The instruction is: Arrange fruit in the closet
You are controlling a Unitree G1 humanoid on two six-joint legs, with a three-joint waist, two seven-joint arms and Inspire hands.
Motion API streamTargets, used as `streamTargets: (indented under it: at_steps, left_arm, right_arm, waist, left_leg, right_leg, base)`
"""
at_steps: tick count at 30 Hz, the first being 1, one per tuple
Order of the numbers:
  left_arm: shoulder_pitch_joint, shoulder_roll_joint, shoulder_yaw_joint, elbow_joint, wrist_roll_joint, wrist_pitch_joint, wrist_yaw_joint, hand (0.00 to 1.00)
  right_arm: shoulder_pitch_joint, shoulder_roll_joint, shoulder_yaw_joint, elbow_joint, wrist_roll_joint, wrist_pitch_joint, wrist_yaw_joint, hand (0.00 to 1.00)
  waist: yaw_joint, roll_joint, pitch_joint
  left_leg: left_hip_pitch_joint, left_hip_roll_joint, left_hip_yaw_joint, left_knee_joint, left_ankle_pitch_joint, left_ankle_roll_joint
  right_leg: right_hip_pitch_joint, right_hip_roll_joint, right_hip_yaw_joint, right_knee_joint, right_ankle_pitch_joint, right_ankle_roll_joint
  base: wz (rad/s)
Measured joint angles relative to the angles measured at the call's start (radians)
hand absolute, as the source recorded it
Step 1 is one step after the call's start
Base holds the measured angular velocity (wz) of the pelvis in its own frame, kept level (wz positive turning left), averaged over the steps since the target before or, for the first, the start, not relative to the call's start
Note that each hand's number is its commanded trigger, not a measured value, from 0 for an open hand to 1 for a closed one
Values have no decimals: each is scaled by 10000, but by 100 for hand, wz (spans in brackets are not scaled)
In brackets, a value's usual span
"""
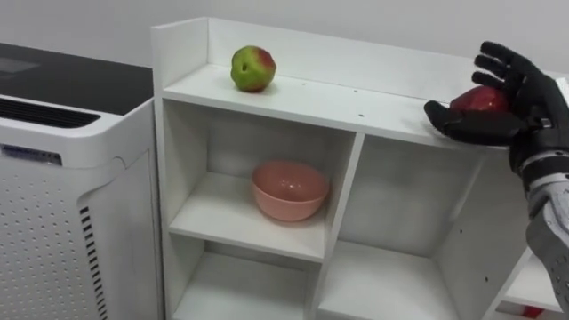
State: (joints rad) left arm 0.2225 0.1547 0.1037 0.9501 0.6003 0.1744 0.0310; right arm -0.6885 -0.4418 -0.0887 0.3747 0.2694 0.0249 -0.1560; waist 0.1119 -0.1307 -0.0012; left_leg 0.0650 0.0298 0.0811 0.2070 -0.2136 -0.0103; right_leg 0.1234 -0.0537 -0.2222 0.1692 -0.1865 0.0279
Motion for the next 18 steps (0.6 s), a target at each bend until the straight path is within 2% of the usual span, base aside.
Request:
streamTargets:
  at_steps: [8,18]
  left_arm:
    - [-61,8,-95,7,-26,158,-13,0]
    - [-184,99,-242,234,-876,171,104,0]
  right_arm:
    - [0,-14,42,49,-34,-28,66,100]
    - [4,-12,131,15,7,-117,29,100]
  waist:
    - [-15,47,35]
    - [-38,140,97]
  left_leg:
    - [9,-1,2,6,-1,-1]
    - [132,-4,-17,-20,-3,-1]
  right_leg:
    - [26,0,3,-1,0,0]
    - [150,2,11,-4,0,0]
  base:
    - [0]
    - [0]
